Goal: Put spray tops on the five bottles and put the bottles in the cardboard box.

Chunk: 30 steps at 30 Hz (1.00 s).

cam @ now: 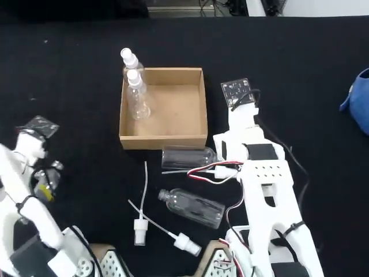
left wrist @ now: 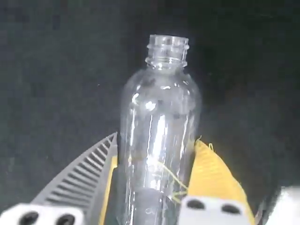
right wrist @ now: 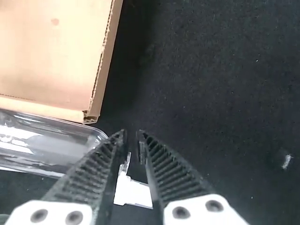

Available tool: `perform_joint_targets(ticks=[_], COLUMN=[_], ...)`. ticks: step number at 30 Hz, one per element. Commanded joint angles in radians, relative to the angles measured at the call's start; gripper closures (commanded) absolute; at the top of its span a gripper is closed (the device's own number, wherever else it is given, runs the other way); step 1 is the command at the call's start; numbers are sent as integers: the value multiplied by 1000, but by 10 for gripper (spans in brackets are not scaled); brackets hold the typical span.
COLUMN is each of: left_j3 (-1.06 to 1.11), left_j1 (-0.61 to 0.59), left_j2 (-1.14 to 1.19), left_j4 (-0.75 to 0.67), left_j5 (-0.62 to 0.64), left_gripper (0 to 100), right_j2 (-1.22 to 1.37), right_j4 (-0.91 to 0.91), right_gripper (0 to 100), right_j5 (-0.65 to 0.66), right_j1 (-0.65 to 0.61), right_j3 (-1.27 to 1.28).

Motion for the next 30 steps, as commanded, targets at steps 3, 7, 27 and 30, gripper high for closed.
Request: perform_joint_targets(ticks=[3,7,27,30], left_j3=[7,-5,-68,-71], left_j1=[-81,-99,79,81], left_j2=[-20,-20,-17,9], left_j4=[-72,-71,-81,-86], left_j5=[144,146,239,239], left_gripper=[924,757,775,775], right_j2=[-22,-22,-22,-22], right_j4=[-28,-28,-29,-58], right_gripper=[983,983,983,983], right_j5=[-6,-6,-6,-8], right_j1=[14,15,15,17], right_j3=[-2,-2,7,24])
